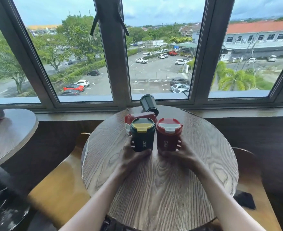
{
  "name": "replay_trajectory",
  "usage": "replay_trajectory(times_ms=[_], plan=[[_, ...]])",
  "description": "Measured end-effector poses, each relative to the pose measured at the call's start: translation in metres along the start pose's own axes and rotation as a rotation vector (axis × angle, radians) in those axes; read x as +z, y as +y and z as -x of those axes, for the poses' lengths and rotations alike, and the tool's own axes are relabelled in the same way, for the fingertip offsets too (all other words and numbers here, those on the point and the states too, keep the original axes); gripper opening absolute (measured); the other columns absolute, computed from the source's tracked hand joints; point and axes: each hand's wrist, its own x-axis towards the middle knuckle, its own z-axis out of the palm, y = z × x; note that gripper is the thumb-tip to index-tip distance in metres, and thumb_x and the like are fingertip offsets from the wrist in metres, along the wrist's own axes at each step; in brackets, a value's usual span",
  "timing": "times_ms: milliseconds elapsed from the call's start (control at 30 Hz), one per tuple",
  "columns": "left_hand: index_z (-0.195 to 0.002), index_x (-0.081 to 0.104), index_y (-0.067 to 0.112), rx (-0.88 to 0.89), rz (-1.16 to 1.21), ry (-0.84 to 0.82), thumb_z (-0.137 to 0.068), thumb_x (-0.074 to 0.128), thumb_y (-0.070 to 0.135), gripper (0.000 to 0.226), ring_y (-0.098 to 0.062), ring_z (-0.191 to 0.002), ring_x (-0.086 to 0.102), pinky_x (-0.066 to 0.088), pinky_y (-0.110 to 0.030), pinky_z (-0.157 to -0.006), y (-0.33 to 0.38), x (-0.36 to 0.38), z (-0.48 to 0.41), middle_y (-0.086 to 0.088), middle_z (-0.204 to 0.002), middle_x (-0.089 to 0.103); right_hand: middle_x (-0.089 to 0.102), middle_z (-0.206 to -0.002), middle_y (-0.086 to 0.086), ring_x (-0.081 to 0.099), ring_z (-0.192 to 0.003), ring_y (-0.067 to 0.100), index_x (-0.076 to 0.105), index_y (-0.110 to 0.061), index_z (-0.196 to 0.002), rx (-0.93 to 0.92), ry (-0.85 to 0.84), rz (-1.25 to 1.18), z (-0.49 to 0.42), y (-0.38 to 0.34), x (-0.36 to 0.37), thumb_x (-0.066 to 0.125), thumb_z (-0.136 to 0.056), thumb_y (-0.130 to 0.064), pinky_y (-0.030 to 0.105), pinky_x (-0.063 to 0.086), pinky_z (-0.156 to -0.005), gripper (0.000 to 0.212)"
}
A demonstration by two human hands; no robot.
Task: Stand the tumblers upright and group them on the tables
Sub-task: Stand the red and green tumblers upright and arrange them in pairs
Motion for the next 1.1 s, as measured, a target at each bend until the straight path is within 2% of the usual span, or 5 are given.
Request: replay_trajectory(times_ms=[467, 567, 767, 900, 1100], plan=[[-0.128, 0.047, 0.031, -0.008, 0.066, -0.132, -0.062, 0.086, 0.039, 0.077, -0.008, -0.104, 0.065, 0.054, -0.024, -0.082, -0.01, -0.004, -0.003, 0.006, -0.116, 0.065, 0.059, -0.127, 0.008, 0.064, -0.109, 0.015, 0.042, -0.031, -0.13, -0.004, -0.08, -0.064, -0.008, 0.007, -0.006, 0.089, -0.064, -0.009, 0.028, 0.056, -0.088, 0.084], [-0.133, 0.044, 0.019, -0.052, 0.077, -0.233, -0.077, 0.074, 0.007, 0.065, -0.013, -0.1, 0.064, 0.055, -0.024, -0.082, -0.002, -0.018, -0.006, -0.007, -0.116, 0.062, 0.053, -0.137, 0.009, 0.06, -0.116, 0.016, 0.039, -0.028, -0.134, 0.012, -0.175, -0.104, -0.005, -0.001, -0.018, 0.086, -0.068, -0.006, 0.026, 0.054, -0.089, 0.084], [-0.123, 0.054, 0.012, 0.011, -0.118, 0.197, -0.084, 0.061, -0.002, 0.042, -0.022, -0.103, 0.059, 0.053, -0.038, -0.088, 0.005, -0.047, -0.041, -0.006, -0.114, 0.059, 0.048, -0.146, -0.01, 0.046, -0.134, 0.005, 0.041, -0.041, -0.14, -0.105, -0.109, -0.213, -0.01, -0.037, -0.041, 0.073, -0.065, -0.068, 0.034, 0.036, -0.108, 0.087], [-0.139, 0.041, 0.019, 0.009, -0.222, 0.027, -0.064, 0.076, 0.022, 0.082, -0.027, -0.124, 0.043, 0.04, -0.049, -0.106, 0.014, -0.049, -0.088, -0.011, -0.135, 0.043, 0.063, -0.125, -0.005, 0.06, -0.117, 0.008, 0.06, -0.025, -0.124, -0.089, 0.004, -0.15, -0.032, -0.068, -0.038, 0.062, -0.079, -0.054, 0.032, 0.044, -0.099, 0.054], [-0.138, 0.04, 0.014, -0.046, -0.21, -0.215, -0.076, 0.076, -0.003, 0.073, -0.001, -0.087, 0.055, 0.045, 0.0, -0.065, 0.025, -0.049, -0.117, 0.0, -0.112, 0.053, 0.07, -0.106, 0.003, 0.063, -0.097, 0.017, 0.068, -0.02, -0.104, -0.034, -0.029, -0.109, -0.045, -0.067, -0.028, 0.065, -0.069, -0.03, 0.028, 0.042, -0.078, 0.037]])
